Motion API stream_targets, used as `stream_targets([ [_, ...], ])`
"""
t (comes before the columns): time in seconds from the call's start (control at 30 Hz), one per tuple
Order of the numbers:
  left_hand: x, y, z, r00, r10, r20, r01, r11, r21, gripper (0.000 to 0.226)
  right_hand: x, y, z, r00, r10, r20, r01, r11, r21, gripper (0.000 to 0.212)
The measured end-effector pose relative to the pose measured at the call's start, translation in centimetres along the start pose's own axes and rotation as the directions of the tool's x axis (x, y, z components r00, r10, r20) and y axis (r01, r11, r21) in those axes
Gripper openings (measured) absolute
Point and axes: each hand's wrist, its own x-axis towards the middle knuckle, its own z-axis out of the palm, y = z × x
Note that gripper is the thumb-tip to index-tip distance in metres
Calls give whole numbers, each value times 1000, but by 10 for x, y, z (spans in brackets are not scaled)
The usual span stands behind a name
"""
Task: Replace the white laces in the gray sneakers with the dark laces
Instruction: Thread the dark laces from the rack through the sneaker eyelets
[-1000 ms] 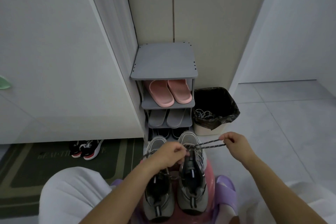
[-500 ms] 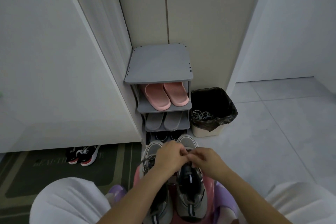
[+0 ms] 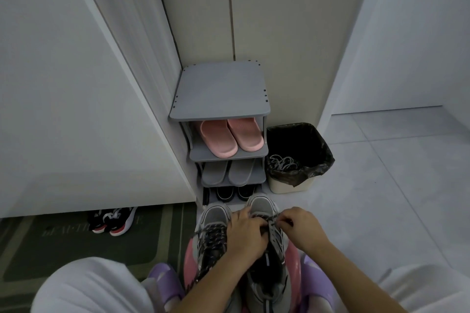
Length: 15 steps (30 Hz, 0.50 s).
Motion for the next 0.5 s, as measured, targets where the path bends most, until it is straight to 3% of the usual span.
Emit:
stream_targets([
  [0.23, 4, 1, 1, 999, -44, 8, 45, 996, -72, 31, 7, -5, -6, 992, -111, 54, 120, 970, -211, 20],
  [0.5, 9, 5, -2, 995, -97, 26, 99, 990, -97, 28, 11, -20, -6, 982, -167, 85, 186, 807, -561, 27],
])
